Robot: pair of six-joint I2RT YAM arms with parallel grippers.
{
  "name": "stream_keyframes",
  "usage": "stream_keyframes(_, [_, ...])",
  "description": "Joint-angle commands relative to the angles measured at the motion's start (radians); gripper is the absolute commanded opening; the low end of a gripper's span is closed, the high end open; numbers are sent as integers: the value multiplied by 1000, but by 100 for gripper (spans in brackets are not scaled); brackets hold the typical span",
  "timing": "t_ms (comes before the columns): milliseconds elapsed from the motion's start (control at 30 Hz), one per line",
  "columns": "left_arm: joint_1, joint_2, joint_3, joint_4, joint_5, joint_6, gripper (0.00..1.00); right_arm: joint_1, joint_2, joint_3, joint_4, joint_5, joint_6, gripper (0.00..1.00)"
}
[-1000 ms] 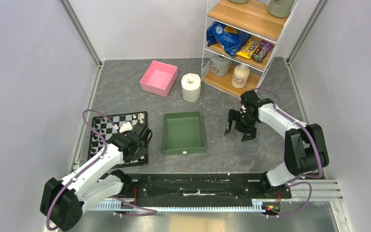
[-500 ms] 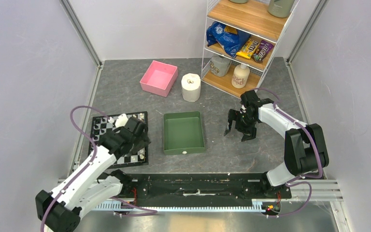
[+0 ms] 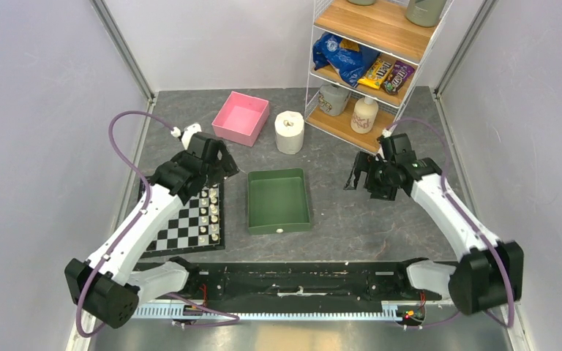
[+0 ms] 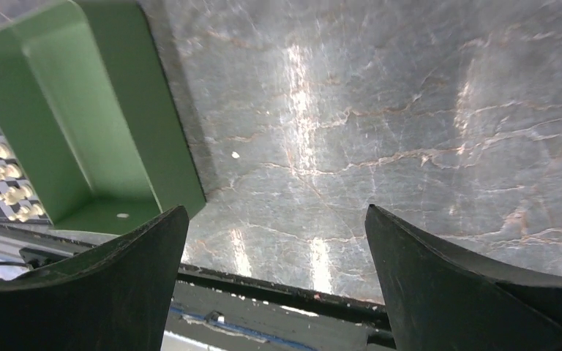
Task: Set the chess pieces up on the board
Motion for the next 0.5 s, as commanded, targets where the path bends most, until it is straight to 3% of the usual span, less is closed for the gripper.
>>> stream_keyframes(0, [92,37,41,115,110,113,93,-2,-152,-13,58,70,24,99])
stream_keyframes(200, [93,27,49,75,85,66,94,-2,-344,-16,130,158,26,99])
stream_keyframes(467, [94,-60,-11,78,5,84,94,-3,-392,20,206,273,11,99])
